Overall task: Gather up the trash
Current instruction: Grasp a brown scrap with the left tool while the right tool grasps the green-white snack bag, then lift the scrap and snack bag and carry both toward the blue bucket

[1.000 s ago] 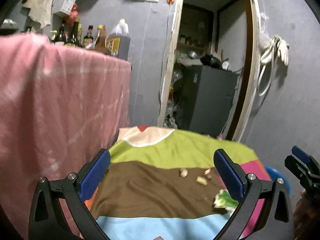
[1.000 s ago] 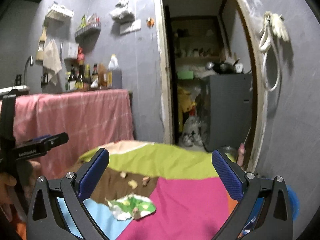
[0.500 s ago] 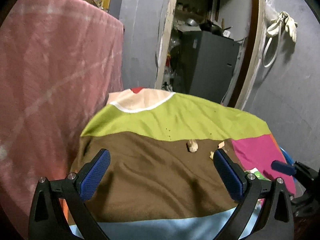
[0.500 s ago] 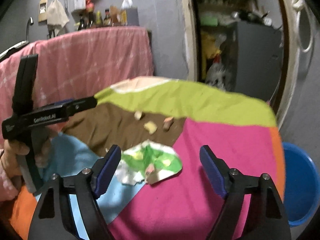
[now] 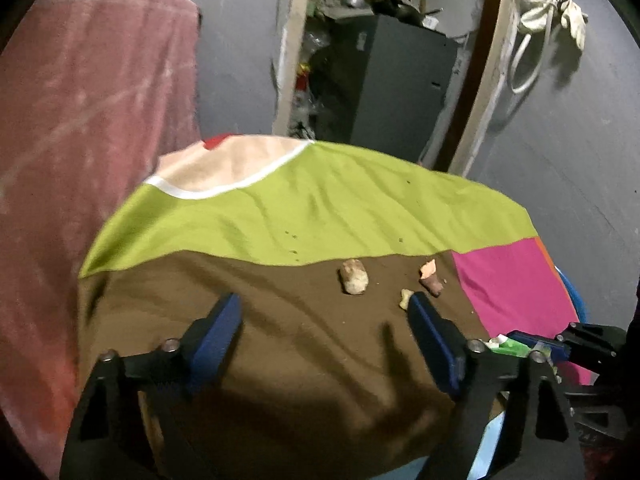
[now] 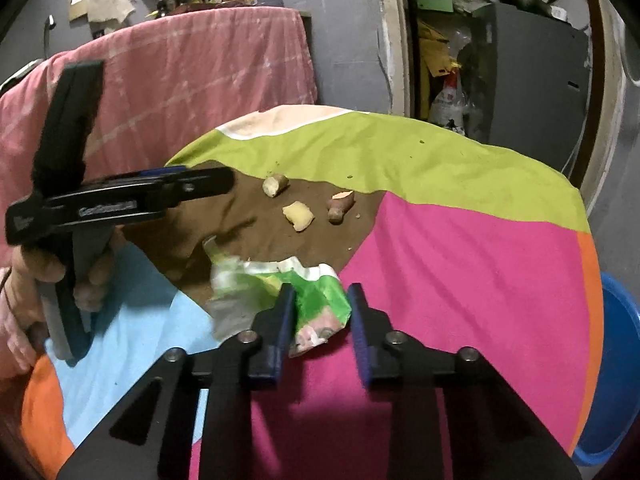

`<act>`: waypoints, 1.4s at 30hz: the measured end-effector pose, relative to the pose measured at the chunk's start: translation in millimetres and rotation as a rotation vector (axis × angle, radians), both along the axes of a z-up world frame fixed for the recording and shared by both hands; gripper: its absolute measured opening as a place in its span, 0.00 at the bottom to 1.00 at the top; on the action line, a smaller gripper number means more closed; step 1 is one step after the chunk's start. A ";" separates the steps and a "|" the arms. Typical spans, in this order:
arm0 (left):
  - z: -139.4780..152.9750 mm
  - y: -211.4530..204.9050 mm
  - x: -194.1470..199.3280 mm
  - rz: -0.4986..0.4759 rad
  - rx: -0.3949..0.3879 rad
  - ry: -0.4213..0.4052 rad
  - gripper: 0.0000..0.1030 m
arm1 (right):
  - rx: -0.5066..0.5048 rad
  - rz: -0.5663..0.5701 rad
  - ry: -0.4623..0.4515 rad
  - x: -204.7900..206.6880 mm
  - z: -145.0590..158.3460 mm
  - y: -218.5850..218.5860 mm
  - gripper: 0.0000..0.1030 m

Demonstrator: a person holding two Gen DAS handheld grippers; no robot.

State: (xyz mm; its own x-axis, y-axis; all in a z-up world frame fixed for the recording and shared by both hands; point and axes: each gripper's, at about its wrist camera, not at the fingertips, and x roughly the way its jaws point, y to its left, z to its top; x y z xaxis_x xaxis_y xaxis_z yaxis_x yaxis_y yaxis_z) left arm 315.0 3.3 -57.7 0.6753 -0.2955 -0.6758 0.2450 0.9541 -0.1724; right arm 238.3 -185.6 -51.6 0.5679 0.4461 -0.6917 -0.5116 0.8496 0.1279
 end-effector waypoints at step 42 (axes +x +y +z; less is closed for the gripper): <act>119.2 -123.5 -112.5 -0.074 -0.182 -0.526 0.13 | 0.049 -0.307 -0.631 -77.7 141.6 -110.4 0.07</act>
State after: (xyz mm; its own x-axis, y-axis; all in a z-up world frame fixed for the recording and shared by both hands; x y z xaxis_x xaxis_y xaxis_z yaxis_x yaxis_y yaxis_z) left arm 202.5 -120.2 61.6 0.8805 -0.4353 -0.1875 0.4075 0.8973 -0.1697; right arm 160.6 -296.0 90.0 0.9596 0.2232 -0.1715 -0.2383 0.9684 -0.0730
